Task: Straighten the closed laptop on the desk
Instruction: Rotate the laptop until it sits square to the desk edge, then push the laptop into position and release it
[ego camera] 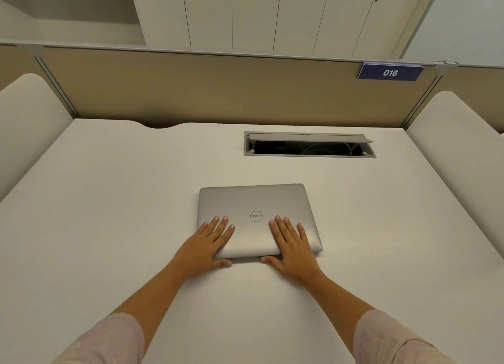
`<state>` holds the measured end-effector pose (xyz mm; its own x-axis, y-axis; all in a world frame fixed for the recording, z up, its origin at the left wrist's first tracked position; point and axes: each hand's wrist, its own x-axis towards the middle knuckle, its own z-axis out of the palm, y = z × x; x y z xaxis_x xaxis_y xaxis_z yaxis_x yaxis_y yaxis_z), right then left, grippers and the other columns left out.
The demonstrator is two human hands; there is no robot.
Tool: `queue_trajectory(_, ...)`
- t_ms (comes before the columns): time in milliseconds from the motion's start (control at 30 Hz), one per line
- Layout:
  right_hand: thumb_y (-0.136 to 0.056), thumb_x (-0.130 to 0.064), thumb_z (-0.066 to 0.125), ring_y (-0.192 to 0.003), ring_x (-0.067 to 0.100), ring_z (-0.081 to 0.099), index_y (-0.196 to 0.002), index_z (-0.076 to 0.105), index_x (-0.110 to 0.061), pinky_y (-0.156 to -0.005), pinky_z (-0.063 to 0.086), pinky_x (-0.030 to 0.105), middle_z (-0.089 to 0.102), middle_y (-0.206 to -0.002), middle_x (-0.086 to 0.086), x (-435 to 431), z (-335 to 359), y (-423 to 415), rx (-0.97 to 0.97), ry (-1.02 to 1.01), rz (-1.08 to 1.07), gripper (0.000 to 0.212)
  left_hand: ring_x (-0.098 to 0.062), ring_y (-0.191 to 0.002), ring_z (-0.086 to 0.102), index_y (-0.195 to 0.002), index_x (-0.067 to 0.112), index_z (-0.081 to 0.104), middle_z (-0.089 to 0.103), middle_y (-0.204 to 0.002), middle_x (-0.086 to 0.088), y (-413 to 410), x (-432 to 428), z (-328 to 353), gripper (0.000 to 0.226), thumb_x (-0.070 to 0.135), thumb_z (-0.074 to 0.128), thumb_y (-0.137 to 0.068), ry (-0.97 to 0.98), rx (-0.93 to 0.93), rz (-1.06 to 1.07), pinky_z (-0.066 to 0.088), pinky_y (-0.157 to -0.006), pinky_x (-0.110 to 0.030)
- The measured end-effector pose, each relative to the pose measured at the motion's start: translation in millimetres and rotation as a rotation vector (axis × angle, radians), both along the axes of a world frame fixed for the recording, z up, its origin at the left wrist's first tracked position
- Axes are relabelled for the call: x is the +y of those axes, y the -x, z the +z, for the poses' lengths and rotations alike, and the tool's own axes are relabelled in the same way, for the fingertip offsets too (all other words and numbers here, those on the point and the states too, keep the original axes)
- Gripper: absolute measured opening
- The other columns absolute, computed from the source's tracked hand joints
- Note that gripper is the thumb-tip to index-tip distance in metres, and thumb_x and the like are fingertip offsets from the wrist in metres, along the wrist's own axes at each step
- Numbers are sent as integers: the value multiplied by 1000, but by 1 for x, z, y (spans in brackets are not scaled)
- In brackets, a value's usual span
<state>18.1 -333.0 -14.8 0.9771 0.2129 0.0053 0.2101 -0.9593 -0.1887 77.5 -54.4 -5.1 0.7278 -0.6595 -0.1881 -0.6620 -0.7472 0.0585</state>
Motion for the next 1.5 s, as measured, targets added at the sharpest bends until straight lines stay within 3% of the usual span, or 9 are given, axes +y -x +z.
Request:
queue_trajectory(200,-87,-76,24,-148,28,15,-153,18,-14,-115,11,52,18,-160,8,10,-3,-2,42,32,-82,91,-18,-146,-11,-153,30,-3,-10,-160,4,-17,4,2,91,79,27,-83,5,-11,-3,2,-118,-39)
queue_trajectory(333,-87,-77,20,-147,29,15,-153,18,-13,-115,9,52,18,-160,9,12,-4,-4,45,45,-97,91,-24,-148,-5,-150,36,-8,-10,-160,3,-16,4,-3,91,80,31,-81,35,-8,61,8,-119,-46)
queue_trajectory(400,-87,-76,22,-147,28,16,-152,19,-14,-115,8,50,19,-160,9,10,-3,-4,23,43,-82,90,-26,-148,-5,-145,41,-18,-14,-158,1,-12,3,-4,90,85,19,-76,52,-4,100,11,-118,-50)
queue_trajectory(500,-88,-73,26,-148,22,14,-153,17,-23,-117,9,48,17,-161,2,1,2,2,-24,31,-56,83,-27,-147,-12,-145,36,-20,-17,-159,-7,-3,-1,-3,102,92,-4,-61,108,68,206,1,-119,-47)
queue_trajectory(667,-90,-70,20,-149,16,2,-153,12,-30,-120,7,45,7,-162,-2,-23,3,18,-33,-100,-269,75,-24,-146,-16,-151,16,-16,-19,-159,-8,20,-15,3,110,80,31,-75,513,237,666,-6,-116,-42)
queue_trajectory(833,-91,-59,47,-146,24,18,-153,12,-18,-118,21,44,16,-161,3,-28,10,21,40,-422,-543,82,-29,-148,-1,-152,17,-11,-2,-162,-9,26,-33,11,101,71,37,-81,866,422,1026,6,-119,-48)
queue_trajectory(967,-89,-48,59,-141,24,28,-151,18,-16,-110,33,41,29,-154,7,-17,18,17,47,-580,-646,81,-34,-144,17,-153,19,-1,18,-159,-13,21,-47,18,99,72,39,-80,1105,372,1171,16,-117,-51)
queue_trajectory(1167,-82,-43,66,-123,31,35,-145,32,-17,-100,41,44,42,-140,7,-6,24,12,17,-613,-747,76,-40,-134,33,-150,21,14,37,-147,-19,27,-59,19,83,64,43,-86,1033,267,1171,16,-114,-56)
queue_trajectory(1500,-81,-47,66,-111,33,41,-136,41,-19,-94,44,43,49,-131,9,-22,20,20,-38,-534,-815,67,-34,-138,22,-148,30,19,30,-148,-13,44,-78,18,70,52,53,-90,1038,309,1095,-3,-116,-53)
